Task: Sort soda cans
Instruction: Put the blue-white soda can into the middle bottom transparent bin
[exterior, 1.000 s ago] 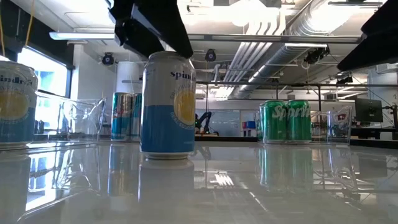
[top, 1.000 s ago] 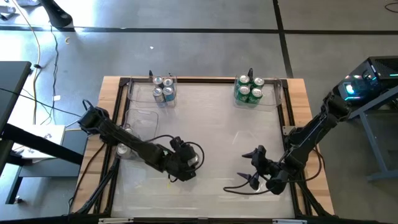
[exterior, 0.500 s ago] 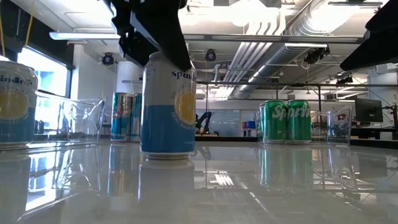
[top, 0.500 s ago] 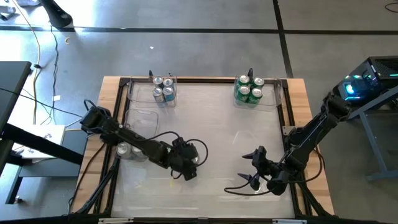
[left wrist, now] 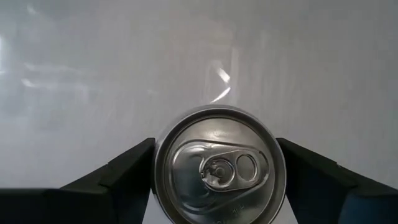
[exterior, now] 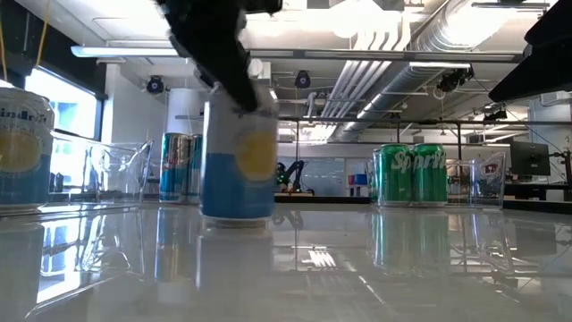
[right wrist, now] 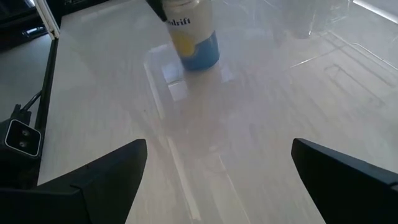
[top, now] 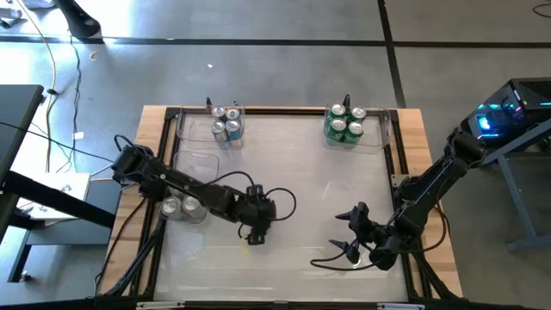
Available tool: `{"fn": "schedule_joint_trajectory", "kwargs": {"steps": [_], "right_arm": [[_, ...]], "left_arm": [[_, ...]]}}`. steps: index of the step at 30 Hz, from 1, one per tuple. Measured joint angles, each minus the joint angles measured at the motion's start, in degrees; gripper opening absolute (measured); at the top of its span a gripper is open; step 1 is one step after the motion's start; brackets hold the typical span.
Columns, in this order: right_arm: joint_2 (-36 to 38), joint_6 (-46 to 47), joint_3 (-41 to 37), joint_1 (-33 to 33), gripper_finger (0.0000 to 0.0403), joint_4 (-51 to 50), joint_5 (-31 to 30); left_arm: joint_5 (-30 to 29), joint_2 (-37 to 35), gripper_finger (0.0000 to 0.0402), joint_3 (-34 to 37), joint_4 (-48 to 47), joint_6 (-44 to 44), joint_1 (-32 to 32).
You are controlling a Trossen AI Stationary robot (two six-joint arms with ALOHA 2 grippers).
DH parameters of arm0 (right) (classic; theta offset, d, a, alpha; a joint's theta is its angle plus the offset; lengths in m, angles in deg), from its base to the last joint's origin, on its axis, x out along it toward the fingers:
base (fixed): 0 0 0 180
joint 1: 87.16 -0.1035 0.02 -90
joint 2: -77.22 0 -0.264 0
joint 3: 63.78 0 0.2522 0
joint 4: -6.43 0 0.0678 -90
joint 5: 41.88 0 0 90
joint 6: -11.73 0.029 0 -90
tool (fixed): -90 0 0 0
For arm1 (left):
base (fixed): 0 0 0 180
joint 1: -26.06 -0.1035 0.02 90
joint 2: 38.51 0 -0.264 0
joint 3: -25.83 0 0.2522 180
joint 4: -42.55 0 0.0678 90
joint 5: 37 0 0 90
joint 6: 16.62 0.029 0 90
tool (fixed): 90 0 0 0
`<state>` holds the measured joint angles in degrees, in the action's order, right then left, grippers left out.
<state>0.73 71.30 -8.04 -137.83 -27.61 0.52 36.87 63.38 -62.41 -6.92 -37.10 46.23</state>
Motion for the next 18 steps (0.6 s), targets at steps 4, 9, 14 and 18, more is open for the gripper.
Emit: {"fn": "schedule_joint_trajectory", "kwargs": {"steps": [4, 9, 14, 18], "right_arm": [[0.0, 0.36, 0.0, 0.0, 0.0397, -0.01, 0.0], [0.0, 2.14, 0.02, 0.0, 0.0397, -0.09, -0.04], [0.0, 2.16, 0.02, 0.0, 0.0397, 0.76, -0.44], [0.0, 2.1, 0.02, 0.0, 0.0397, 1.47, -1.03]], "left_arm": [[1.42, 0.09, 0.0283, -2.72, -7.24, 12.73, -1.26], [2.67, 0.0, 0.0283, -8.96, -23.02, 20.22, -2.0], [2.54, -6.51, 0.0283, -10.61, -32.45, 19.39, -2.2], [-2.11, -15.52, 0.0283, -10.61, -37.96, 14.86, -1.86]]}}
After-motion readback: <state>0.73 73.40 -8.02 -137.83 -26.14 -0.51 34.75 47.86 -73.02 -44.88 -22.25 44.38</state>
